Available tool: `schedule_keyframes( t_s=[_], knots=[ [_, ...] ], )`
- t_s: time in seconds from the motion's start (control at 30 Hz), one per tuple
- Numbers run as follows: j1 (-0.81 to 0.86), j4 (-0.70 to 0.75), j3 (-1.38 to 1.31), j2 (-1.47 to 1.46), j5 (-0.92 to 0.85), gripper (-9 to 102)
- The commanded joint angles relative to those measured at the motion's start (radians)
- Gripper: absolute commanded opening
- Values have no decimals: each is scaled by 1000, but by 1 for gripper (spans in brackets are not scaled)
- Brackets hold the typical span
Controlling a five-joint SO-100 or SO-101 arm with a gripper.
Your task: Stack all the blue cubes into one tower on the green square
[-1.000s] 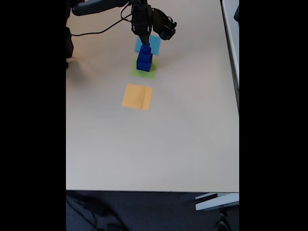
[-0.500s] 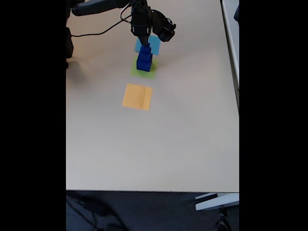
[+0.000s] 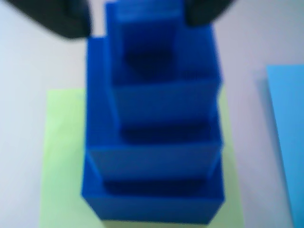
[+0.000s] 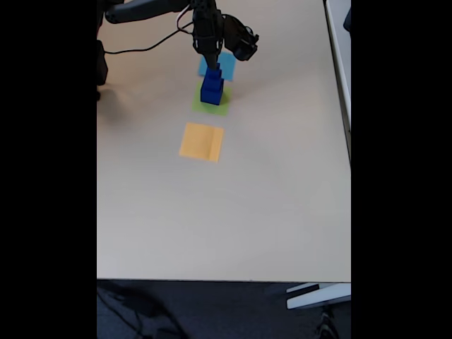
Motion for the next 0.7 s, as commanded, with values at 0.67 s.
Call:
schedule_keyframes(
  t_s=[0.67],
  knots=[
    [-40,54,-430,38,-133,26]
  ],
)
